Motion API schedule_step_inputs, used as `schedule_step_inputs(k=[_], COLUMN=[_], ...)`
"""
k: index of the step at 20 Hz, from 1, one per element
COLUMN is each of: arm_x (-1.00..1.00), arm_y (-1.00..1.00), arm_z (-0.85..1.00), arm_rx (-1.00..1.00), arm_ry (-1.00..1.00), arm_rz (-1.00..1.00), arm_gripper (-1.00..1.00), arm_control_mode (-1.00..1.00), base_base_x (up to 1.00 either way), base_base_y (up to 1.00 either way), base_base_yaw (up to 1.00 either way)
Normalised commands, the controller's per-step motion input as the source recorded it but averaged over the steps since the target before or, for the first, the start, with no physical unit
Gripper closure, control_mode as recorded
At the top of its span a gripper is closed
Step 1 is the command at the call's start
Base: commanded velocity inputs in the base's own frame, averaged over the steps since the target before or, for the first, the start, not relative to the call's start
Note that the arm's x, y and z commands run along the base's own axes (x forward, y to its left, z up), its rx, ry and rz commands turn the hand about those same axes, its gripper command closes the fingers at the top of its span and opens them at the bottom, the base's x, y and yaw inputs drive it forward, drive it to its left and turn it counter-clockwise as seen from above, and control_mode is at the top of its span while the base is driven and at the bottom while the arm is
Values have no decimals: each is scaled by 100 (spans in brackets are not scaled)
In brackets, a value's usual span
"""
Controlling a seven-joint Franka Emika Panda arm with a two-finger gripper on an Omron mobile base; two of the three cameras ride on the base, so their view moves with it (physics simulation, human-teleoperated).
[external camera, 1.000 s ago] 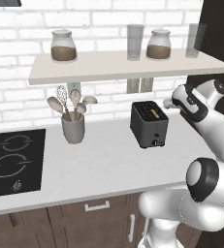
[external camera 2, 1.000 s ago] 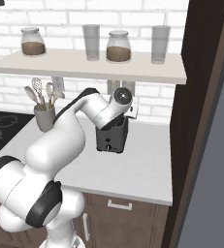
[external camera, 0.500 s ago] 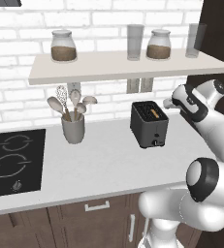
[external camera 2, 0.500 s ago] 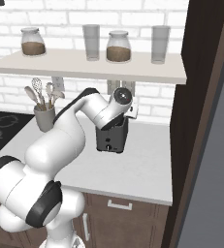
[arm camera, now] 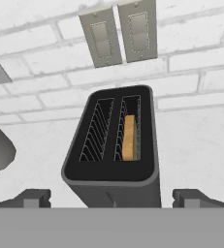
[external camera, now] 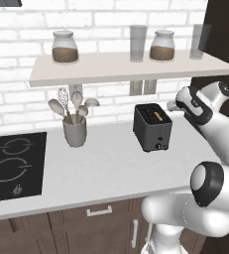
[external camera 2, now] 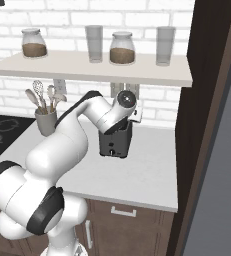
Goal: Start the toaster. Once the lever pops up, take the bread to the plate on the dining counter.
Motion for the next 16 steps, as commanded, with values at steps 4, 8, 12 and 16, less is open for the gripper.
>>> schedule_step_inputs(k=[4, 8, 12, 16], arm_x=[0, 0, 0, 0], arm_y=[0, 0, 0, 0], arm_z=[0, 0, 0, 0], arm_rx=[0, 0, 0, 0], arm_ry=[0, 0, 0, 0], arm_rz=[0, 0, 0, 0], arm_gripper=[-100, -100, -100, -100], arm_control_mode=[-100, -100, -100, -100], base_base_x=[0, 0, 0, 0], base_base_y=[0, 0, 0, 0], base_base_yaw=[0, 0, 0, 0])
